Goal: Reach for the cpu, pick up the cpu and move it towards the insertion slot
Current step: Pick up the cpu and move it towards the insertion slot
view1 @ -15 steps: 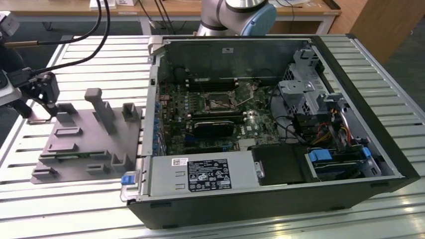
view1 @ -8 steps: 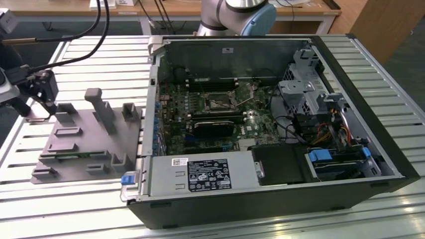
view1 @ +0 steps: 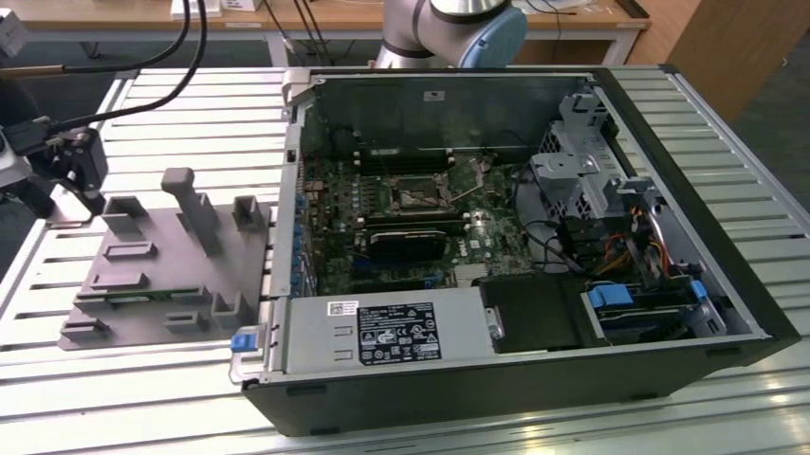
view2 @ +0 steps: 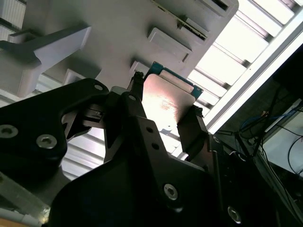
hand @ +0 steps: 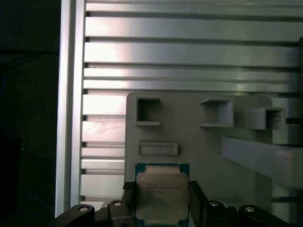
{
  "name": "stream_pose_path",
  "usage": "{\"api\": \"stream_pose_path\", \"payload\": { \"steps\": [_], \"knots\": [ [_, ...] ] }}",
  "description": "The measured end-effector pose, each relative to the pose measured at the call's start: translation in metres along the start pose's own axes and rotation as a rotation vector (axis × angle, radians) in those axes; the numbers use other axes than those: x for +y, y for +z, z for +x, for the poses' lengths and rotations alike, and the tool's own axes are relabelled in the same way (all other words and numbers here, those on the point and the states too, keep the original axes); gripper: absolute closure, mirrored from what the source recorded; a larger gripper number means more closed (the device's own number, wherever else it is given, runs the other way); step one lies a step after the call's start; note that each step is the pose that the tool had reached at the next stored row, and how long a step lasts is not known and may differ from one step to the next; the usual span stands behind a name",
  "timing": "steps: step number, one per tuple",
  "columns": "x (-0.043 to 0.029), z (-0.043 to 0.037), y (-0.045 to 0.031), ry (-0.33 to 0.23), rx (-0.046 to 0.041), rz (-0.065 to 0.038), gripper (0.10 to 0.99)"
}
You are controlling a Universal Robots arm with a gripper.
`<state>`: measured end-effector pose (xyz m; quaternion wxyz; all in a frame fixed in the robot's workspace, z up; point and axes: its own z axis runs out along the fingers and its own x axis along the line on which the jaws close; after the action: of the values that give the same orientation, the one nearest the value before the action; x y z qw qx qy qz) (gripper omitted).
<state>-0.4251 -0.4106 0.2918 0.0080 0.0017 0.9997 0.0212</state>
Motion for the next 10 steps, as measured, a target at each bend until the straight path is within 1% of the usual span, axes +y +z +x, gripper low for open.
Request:
{"api": "stream_pose_path", "payload": {
  "steps": [10],
  "knots": [
    [0.0003,-0.0001,-0.0082,0.000,0.0000,0.000,0.545]
  ]
}}
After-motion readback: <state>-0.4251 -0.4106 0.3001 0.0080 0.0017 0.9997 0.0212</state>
